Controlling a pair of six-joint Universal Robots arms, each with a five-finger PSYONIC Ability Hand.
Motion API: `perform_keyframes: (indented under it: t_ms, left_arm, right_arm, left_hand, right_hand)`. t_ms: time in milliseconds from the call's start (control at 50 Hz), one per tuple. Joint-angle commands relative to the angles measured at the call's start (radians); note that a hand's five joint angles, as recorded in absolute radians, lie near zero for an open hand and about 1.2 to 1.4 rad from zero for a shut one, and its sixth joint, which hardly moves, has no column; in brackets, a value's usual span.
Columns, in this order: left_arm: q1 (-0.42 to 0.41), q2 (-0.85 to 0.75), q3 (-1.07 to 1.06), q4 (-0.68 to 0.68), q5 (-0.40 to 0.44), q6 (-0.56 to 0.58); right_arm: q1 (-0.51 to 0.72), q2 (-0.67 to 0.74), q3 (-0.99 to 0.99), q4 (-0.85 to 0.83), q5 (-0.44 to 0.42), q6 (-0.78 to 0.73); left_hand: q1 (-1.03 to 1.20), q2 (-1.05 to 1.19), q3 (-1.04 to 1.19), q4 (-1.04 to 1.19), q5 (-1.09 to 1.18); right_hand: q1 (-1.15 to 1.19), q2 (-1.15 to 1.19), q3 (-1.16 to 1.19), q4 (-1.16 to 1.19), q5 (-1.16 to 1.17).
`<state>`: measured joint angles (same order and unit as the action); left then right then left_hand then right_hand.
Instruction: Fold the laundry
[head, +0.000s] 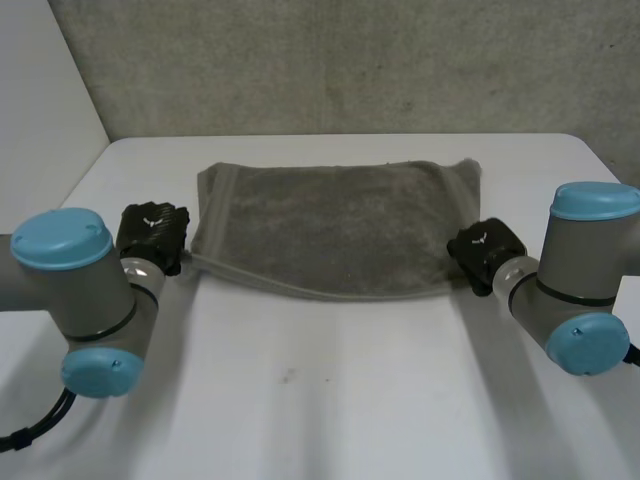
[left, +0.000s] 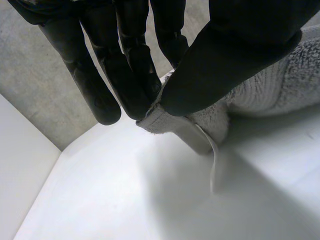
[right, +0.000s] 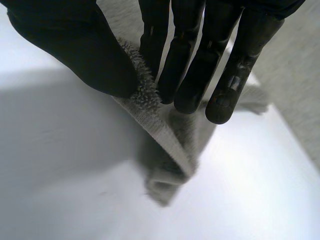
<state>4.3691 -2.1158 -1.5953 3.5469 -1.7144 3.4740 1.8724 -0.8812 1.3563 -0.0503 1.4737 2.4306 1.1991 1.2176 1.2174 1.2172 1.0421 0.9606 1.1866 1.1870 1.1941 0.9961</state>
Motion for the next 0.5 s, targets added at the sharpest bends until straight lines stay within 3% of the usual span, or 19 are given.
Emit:
perform_keyframes:
  t_ms: [20,40,200,360,500]
  left_arm:
    - [0.016,0.115,-0.086,0.000,0.001,-0.004]
    - [0.023,0.137,-0.098,-0.002,0.001,-0.004]
    - [0.020,0.237,-0.126,-0.013,0.012,-0.006]
    - [0.013,0.356,-0.103,-0.033,0.055,-0.010]
    - [-0.011,0.379,-0.063,-0.040,0.067,-0.012]
  right_arm:
    - [-0.042,-0.116,0.044,0.090,-0.021,0.154]
    - [-0.059,-0.152,0.070,0.089,-0.036,0.191]
    - [-0.169,-0.271,0.168,0.093,-0.162,0.390]
    - [-0.286,-0.317,0.242,0.087,-0.297,0.401]
    - [-0.311,-0.306,0.300,0.057,-0.331,0.317]
  left_hand:
    - [0.197,0.179,0.179,0.179,0.180]
    - [0.197,0.179,0.179,0.179,0.180]
    - [0.197,0.179,0.179,0.179,0.180]
    - [0.197,0.179,0.179,0.179,0.180]
    - [0.197,0.179,0.179,0.179,0.180]
  right_hand:
    - [0.139,-0.087,-0.088,-0.095,-0.071]
    - [-0.069,-0.295,-0.295,-0.303,-0.279]
    - [-0.538,-0.763,-0.764,-0.771,-0.748]
    - [-0.512,-0.738,-0.738,-0.745,-0.722]
    - [-0.409,-0.635,-0.635,-0.643,-0.619]
